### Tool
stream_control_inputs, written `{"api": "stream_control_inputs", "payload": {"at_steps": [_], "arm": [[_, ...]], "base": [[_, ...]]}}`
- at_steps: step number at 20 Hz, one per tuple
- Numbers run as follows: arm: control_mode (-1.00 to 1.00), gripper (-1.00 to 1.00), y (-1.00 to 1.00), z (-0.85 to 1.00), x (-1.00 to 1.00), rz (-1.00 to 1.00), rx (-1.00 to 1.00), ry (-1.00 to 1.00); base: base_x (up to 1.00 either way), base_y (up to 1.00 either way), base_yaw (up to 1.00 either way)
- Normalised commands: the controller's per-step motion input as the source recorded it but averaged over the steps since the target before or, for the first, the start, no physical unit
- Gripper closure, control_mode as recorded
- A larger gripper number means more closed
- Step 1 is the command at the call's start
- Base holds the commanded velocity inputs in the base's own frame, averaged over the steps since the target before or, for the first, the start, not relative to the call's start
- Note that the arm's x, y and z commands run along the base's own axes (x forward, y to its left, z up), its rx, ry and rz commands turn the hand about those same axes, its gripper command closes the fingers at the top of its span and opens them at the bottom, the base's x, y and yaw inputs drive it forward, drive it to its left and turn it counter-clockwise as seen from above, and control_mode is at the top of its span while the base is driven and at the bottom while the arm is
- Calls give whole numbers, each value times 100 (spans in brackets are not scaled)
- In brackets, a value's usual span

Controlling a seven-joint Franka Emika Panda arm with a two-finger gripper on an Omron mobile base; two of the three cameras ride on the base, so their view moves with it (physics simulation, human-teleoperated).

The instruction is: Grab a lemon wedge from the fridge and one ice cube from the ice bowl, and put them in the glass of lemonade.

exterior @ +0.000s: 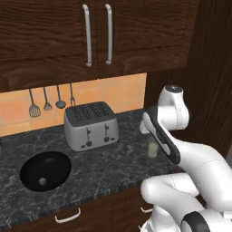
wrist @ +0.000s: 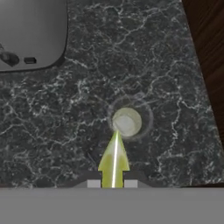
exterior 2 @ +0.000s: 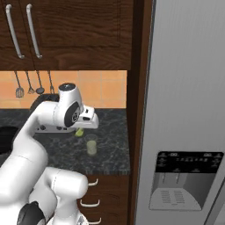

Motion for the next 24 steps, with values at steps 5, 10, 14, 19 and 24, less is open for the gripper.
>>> {"api": "stream_control_inputs", "payload": {"at_steps": [5,10,14,19,24], "arm": [[-100,100,-6,-29,37,-3,-9,9],[-100,100,-1,-9,33,0,-4,1],[-100,100,-1,0,18,0,0,0],[-100,100,-10,-2,0,1,0,-4],[-100,100,-6,0,0,5,0,-5]], "base": [[0,0,0],[0,0,0],[0,0,0],[0,0,0],[0,0,0]]}}
